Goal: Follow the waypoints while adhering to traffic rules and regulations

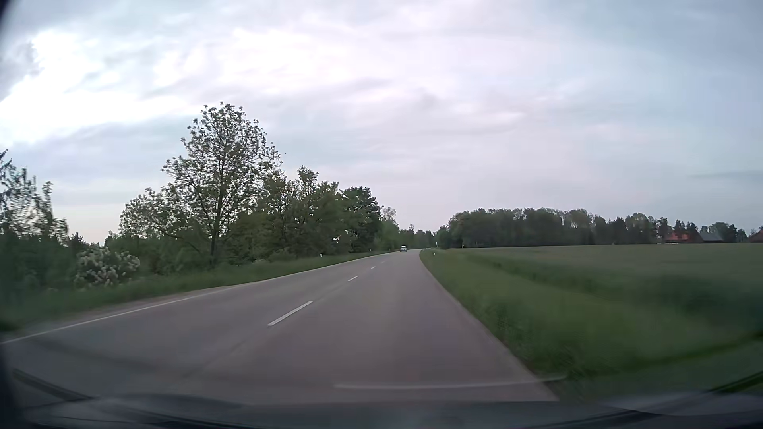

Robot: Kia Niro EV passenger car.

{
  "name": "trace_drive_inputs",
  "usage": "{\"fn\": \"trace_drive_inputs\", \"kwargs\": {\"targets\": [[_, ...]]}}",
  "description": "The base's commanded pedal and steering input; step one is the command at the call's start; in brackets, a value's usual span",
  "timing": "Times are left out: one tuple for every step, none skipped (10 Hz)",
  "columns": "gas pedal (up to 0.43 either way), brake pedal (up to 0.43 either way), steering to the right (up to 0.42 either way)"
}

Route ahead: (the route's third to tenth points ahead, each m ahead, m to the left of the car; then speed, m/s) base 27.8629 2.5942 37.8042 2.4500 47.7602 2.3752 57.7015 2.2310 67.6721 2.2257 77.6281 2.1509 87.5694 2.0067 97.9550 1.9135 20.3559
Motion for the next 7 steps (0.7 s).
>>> {"fn": "trace_drive_inputs", "kwargs": {"targets": [[0.197,0.0,0.001],[0.197,0.0,0.001],[0.197,0.0,0.001],[0.197,0.0,0.001],[0.197,0.0,0.0],[0.197,0.0,0.0],[0.197,0.0,0.0]]}}
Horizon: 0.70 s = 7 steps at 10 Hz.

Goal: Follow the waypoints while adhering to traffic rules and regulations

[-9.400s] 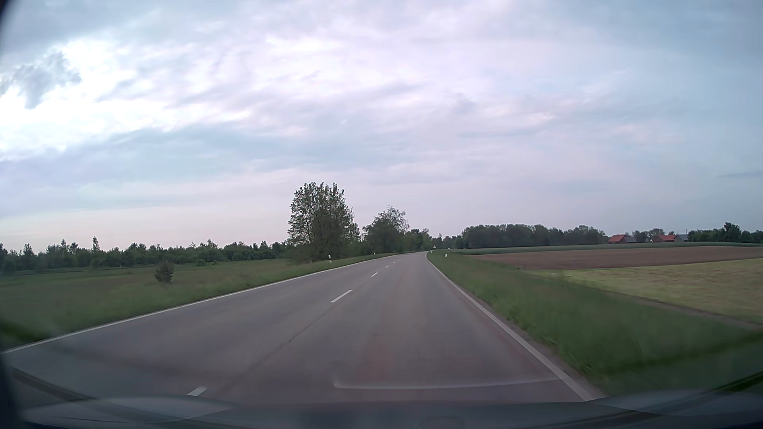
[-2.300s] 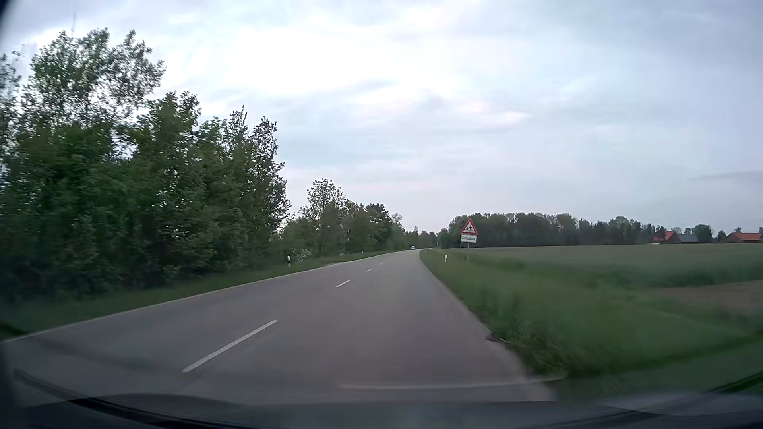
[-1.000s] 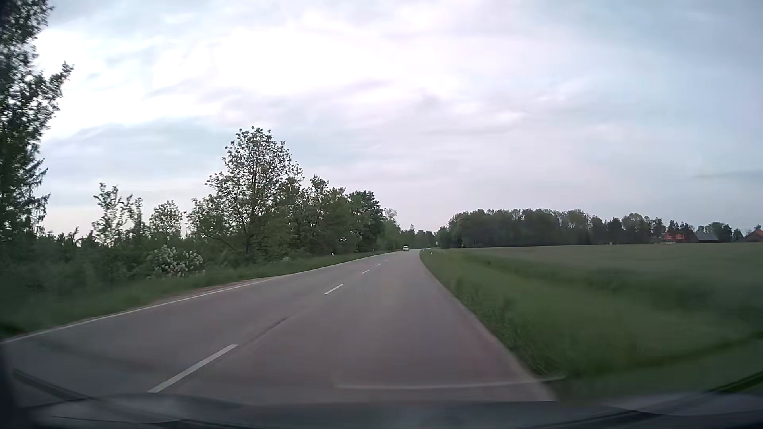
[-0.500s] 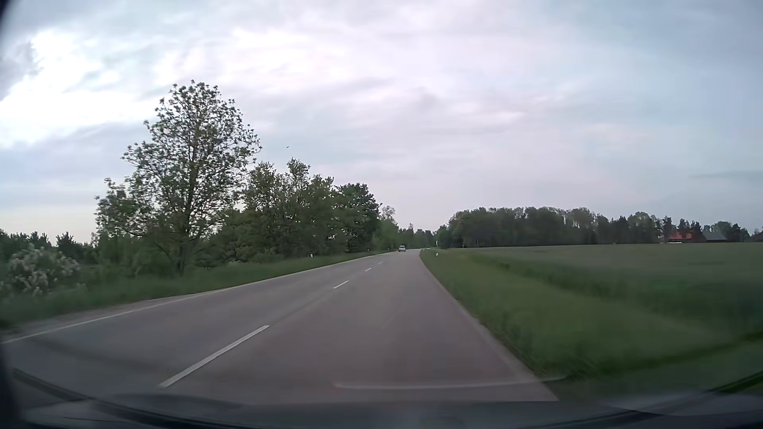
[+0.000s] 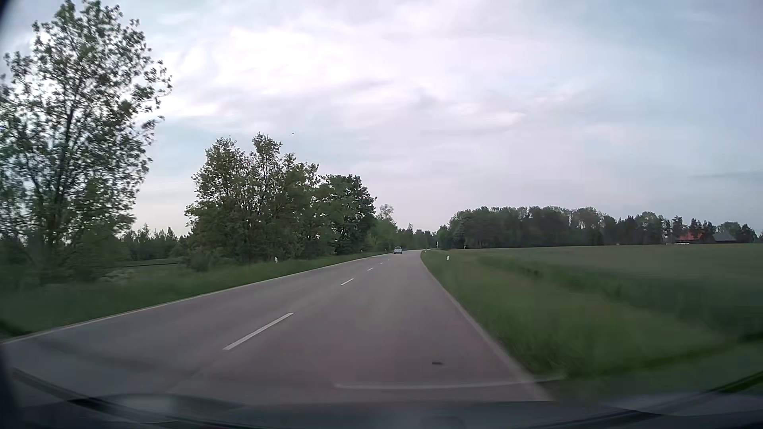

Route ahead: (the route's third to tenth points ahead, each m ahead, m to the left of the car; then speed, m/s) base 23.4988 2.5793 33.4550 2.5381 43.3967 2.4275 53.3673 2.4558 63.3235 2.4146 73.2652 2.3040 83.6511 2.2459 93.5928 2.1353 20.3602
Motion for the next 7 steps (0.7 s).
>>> {"fn": "trace_drive_inputs", "kwargs": {"targets": [[0.197,0.0,0.0],[0.197,0.0,0.0],[0.197,0.0,0.0],[0.197,0.0,0.0],[0.197,0.0,0.0],[0.197,0.0,0.0],[0.197,0.0,0.0]]}}
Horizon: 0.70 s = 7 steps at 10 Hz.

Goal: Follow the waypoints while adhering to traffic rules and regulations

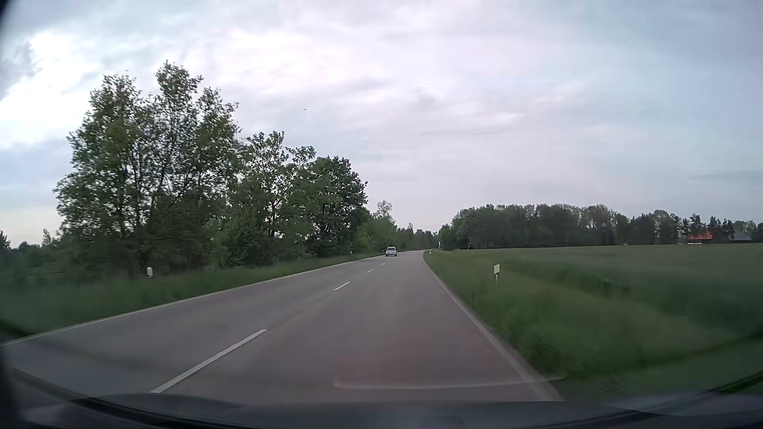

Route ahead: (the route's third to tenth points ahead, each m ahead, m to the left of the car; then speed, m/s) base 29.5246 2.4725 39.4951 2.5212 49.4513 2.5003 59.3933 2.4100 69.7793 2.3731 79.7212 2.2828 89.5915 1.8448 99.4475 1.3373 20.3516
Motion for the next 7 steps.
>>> {"fn": "trace_drive_inputs", "kwargs": {"targets": [[0.197,0.0,0.0],[0.197,0.0,0.0],[0.197,0.0,0.0],[0.197,0.0,0.0],[0.197,0.0,0.0],[0.197,0.0,0.0],[0.197,0.0,0.0]]}}
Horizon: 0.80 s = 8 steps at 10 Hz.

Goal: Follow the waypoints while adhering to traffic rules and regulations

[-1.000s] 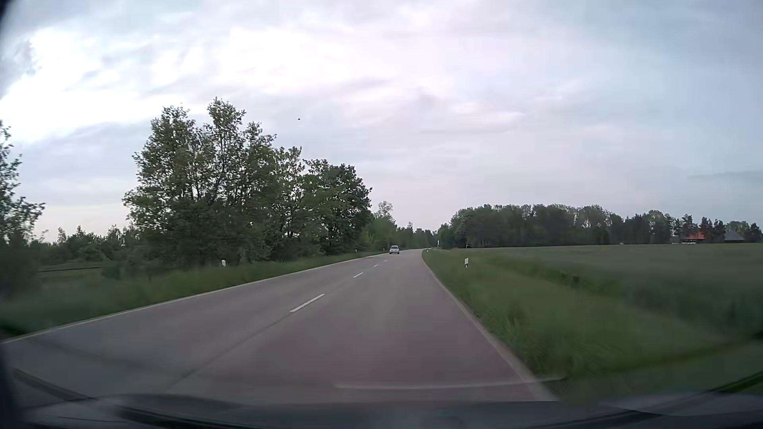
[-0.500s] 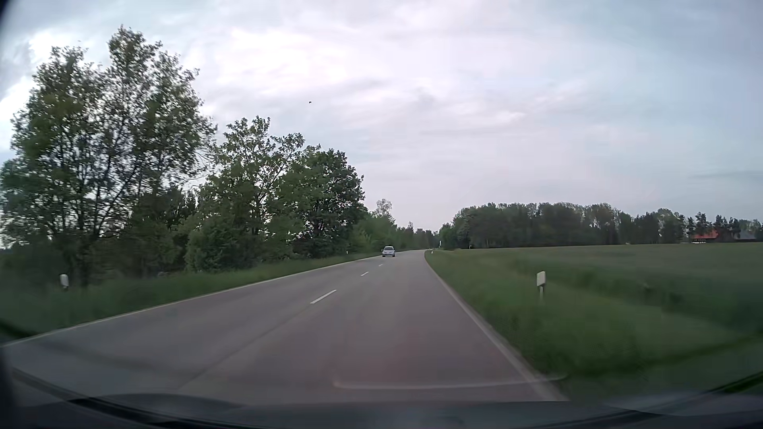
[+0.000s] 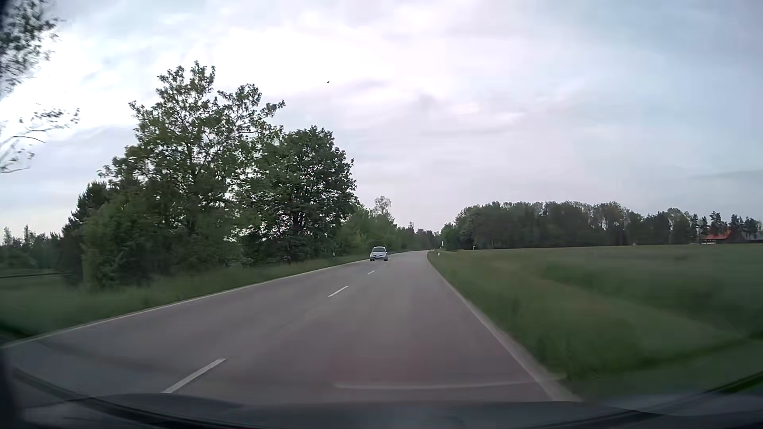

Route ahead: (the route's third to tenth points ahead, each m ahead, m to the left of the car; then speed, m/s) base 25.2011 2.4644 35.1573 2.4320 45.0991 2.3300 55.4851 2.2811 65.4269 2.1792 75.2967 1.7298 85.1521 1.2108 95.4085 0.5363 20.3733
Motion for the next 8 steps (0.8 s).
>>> {"fn": "trace_drive_inputs", "kwargs": {"targets": [[0.197,0.0,0.0],[0.197,0.0,0.0],[0.197,0.0,0.0],[0.197,0.0,0.0],[0.197,0.0,0.0],[0.197,0.0,0.0],[0.197,0.0,0.0],[0.197,0.0,0.001]]}}
